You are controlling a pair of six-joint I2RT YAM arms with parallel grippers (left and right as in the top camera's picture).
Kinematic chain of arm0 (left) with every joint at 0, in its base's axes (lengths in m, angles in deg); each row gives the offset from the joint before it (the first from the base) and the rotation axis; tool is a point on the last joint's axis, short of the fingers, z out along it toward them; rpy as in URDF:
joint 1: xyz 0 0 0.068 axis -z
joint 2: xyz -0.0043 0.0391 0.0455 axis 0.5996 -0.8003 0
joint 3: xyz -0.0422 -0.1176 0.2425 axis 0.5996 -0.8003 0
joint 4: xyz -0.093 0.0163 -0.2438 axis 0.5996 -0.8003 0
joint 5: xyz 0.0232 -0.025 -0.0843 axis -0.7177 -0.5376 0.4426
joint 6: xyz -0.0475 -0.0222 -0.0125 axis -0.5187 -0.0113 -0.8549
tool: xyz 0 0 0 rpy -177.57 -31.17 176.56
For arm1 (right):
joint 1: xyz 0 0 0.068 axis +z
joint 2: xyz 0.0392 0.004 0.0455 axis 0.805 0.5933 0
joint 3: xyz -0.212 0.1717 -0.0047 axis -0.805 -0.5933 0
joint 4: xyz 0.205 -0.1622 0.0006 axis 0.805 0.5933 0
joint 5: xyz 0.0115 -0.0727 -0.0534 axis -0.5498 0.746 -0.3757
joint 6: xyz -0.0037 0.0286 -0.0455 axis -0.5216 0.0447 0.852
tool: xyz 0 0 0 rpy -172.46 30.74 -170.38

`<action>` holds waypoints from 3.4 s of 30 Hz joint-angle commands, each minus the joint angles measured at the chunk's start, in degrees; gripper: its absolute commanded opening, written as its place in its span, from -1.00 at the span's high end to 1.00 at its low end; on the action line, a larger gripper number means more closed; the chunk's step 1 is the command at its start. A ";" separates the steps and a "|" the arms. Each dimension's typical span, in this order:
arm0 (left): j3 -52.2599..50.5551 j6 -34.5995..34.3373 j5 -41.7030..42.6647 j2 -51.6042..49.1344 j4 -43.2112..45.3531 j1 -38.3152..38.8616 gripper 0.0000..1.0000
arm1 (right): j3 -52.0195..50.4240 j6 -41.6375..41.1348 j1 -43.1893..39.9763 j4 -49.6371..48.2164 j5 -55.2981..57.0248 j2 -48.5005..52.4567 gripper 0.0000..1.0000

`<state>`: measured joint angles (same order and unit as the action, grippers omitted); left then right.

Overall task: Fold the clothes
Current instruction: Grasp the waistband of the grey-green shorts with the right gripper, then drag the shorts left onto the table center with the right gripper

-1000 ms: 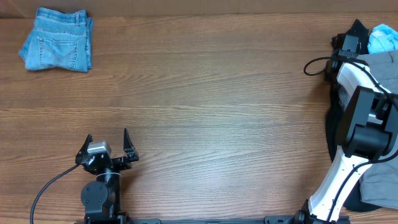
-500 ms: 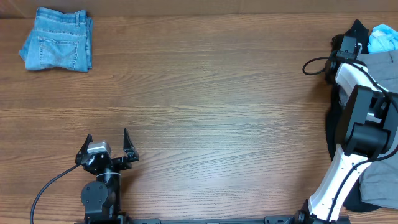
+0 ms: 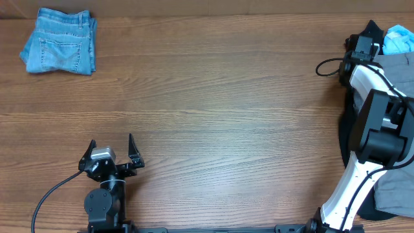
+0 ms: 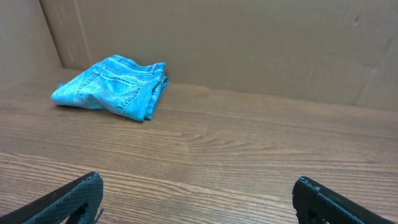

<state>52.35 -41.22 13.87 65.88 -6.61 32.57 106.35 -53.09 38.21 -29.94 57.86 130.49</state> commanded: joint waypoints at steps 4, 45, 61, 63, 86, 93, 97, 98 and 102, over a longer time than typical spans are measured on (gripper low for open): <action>-0.20 0.66 -0.55 0.59 0.24 -0.63 -1.00 | 1.05 -0.55 -0.31 -0.37 -0.48 -3.37 0.63; -0.20 0.66 -0.55 0.59 0.24 -0.63 -1.00 | 1.05 -6.58 -0.33 0.57 1.01 -10.86 0.92; -0.20 0.66 -0.55 0.59 0.24 -0.63 -0.99 | 1.07 -6.47 7.93 -2.86 1.86 -22.88 0.93; -0.20 0.66 -0.55 0.59 0.24 -0.63 -1.00 | 1.07 -6.03 10.88 -2.93 1.86 -24.81 0.93; -0.20 0.66 -0.55 0.59 0.24 -0.63 -1.00 | 0.90 -38.07 58.16 -0.55 -28.59 -15.47 0.92; -0.20 0.66 -0.55 0.59 0.24 -0.63 -1.00 | 1.14 -37.31 65.92 -2.97 -24.37 -15.06 -0.88; -0.20 0.66 -0.55 0.59 0.24 -0.63 -1.00 | 2.32 -33.22 64.72 -0.81 -23.12 -17.33 -1.00; -0.20 0.66 -0.55 0.59 0.24 -0.63 -1.00 | 3.04 -33.24 63.82 1.07 -22.23 -18.56 -1.00; -0.20 0.66 -0.55 0.59 0.24 -0.63 -0.99 | 6.21 -33.27 58.34 10.21 -20.81 -24.17 -1.00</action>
<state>52.35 -41.22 13.85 65.88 -6.61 32.57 107.84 -87.17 101.25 -22.60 33.84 114.25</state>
